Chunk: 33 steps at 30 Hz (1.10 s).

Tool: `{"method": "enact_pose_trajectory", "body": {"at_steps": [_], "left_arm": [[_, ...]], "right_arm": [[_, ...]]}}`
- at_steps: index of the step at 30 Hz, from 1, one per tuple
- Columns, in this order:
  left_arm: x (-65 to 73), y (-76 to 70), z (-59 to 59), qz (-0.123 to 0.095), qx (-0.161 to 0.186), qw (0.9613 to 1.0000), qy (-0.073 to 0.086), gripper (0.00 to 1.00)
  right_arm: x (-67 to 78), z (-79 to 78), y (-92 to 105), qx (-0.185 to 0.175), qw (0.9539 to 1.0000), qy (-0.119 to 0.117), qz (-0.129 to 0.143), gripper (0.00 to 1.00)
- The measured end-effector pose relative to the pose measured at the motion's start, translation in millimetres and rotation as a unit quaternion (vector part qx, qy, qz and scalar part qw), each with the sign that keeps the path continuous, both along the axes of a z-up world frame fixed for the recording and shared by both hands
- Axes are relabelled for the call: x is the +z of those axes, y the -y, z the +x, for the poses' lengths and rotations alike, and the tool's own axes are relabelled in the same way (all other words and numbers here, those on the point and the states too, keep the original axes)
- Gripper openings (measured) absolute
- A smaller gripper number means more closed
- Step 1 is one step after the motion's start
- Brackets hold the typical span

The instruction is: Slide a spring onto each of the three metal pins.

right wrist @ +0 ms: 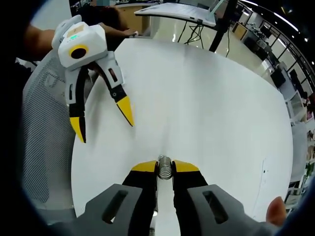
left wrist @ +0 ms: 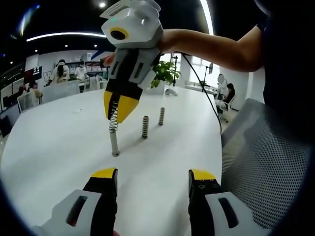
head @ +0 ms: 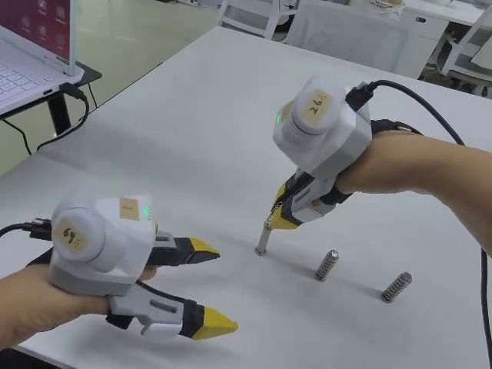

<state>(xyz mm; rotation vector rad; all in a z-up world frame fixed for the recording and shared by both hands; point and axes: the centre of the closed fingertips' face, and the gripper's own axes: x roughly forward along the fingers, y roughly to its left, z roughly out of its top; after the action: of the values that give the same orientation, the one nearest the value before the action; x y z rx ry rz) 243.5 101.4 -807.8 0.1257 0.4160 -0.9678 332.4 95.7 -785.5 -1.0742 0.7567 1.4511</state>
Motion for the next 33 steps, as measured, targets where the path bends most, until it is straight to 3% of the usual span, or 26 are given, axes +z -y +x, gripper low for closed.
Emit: {"method": "enact_pose_trajectory", "body": {"at_steps": [11,33], "left_arm": [[2.7,1.4,1.2,-0.005,-0.001,0.9999,0.01,0.55],[2.8,-1.9,3.2,-0.01,0.004,0.9999,0.012,0.54]], "right_arm": [[-7.7,2.1,0.0,-0.001,0.9999,-0.006,-0.01,0.09],[-27.9,3.2,-2.9,-0.004,0.9995,-0.014,-0.027,0.09]]}}
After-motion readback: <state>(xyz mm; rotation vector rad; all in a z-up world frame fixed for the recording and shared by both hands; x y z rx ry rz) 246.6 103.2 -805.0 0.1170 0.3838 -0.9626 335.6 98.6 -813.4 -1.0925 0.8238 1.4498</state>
